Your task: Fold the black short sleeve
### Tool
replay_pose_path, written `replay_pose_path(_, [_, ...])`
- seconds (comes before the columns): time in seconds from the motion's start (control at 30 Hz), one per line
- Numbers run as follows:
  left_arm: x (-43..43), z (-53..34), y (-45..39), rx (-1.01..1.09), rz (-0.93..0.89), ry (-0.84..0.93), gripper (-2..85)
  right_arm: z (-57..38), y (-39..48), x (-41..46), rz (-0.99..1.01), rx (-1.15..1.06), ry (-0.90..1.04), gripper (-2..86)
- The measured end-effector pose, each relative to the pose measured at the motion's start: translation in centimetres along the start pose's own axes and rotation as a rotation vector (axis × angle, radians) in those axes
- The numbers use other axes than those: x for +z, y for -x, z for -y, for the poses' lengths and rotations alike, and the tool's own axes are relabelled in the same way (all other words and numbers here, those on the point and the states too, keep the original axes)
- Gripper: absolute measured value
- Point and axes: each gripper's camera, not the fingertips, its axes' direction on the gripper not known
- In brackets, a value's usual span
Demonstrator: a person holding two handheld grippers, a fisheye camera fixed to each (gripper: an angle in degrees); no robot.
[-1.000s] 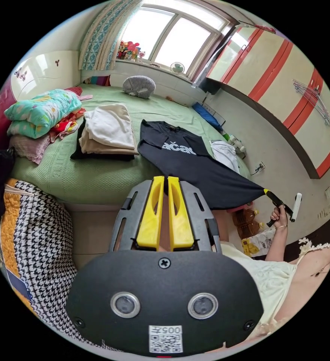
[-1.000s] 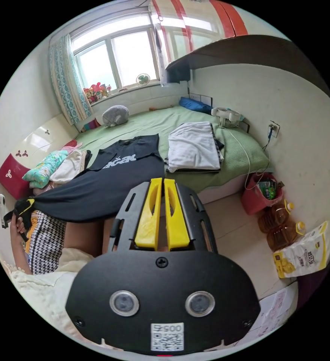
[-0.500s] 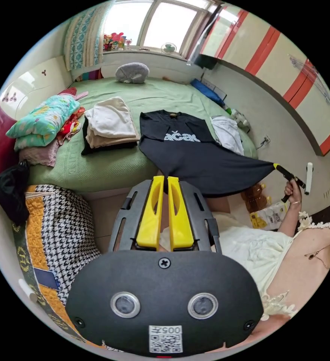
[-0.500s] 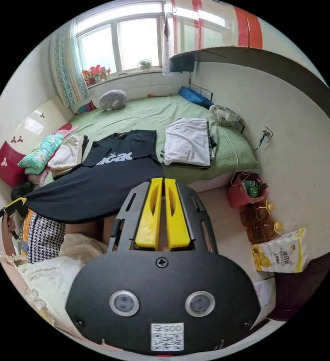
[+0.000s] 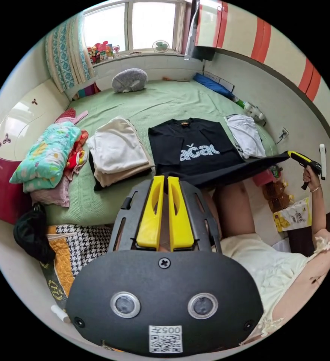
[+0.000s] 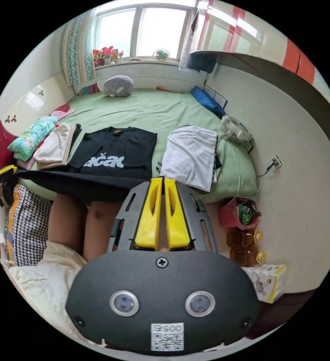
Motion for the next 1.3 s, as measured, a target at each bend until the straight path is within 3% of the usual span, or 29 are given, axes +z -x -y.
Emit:
replay_pose_path(0.3, [12.8, 16.0, 4.0, -0.014, 0.079, 0.068, 1.9, 17.7, 1.5, 13.3, -0.096, -0.043, -0.002, -1.5])
replay_pose_path(0.5, [23.0, 26.8, 8.7, -0.105, 0.147, 0.101, 3.1, 30.6, 1.2, 21.8, -0.099, 0.048, 0.072, -0.3])
replay_pose_path(0.57, [27.9, 29.0, 10.9, -0.153, 0.114, 0.143, 6.0, 34.1, 0.5, 26.0, -0.062, 0.135, 0.171, 3.5])
replay_pose_path(0.67, [32.6, 28.6, 12.7, -0.231, -0.029, 0.142, 12.2, 35.0, 0.3, 29.6, 0.033, 0.181, 0.190, 7.5])
replay_pose_path(0.77, [35.4, 25.9, 13.5, -0.220, -0.125, 0.128, 12.2, 33.1, 1.2, 31.5, 0.149, 0.089, 0.183, 7.5])
replay_pose_path(0.93, [37.3, 19.6, 13.5, -0.124, -0.114, 0.158, 11.8, 27.4, 0.7, 32.7, 0.141, -0.053, 0.242, 8.1])
replay_pose_path(1.17, [39.2, 12.1, 12.8, -0.048, -0.101, 0.213, 13.6, 21.5, -3.5, 31.8, 0.224, -0.035, 0.293, 10.6])
replay_pose_path(1.3, [41.6, 10.1, 13.5, -0.106, -0.098, 0.219, 14.0, 19.9, -4.3, 32.6, 0.296, -0.002, 0.329, 10.8])
